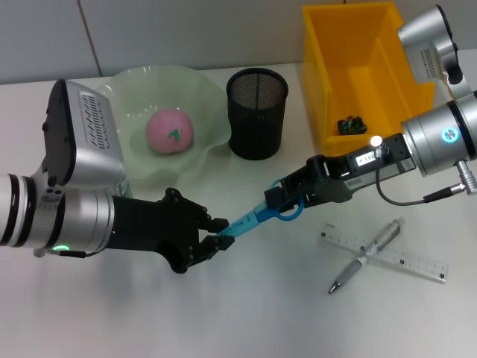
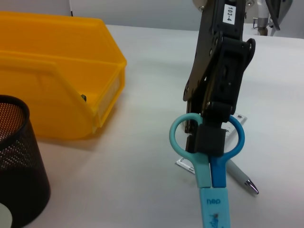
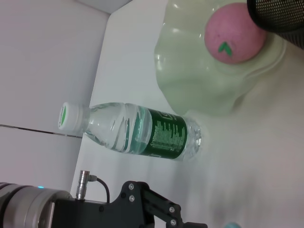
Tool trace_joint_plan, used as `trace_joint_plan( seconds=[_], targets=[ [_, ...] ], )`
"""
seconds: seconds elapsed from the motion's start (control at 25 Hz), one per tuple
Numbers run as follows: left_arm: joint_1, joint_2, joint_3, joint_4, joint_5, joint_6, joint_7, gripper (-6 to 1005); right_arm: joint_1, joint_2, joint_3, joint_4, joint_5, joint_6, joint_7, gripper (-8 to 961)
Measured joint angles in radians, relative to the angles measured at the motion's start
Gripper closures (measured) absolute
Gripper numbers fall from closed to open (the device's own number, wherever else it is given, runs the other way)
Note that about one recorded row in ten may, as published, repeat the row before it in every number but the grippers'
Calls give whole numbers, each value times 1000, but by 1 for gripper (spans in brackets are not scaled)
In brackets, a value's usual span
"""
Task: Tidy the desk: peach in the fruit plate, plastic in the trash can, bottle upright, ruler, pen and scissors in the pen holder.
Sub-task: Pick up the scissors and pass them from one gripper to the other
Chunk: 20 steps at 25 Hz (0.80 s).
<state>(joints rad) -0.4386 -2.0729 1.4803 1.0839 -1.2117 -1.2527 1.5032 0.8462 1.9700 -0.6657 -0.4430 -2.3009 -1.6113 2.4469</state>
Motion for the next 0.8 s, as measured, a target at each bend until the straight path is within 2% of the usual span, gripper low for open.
trace_joint_plan(
  seconds=[0.8],
  targets=[
    [6, -1, 2, -2, -3, 1, 13, 787, 4, 0, 0, -5, 7, 5, 1, 780]
  ],
)
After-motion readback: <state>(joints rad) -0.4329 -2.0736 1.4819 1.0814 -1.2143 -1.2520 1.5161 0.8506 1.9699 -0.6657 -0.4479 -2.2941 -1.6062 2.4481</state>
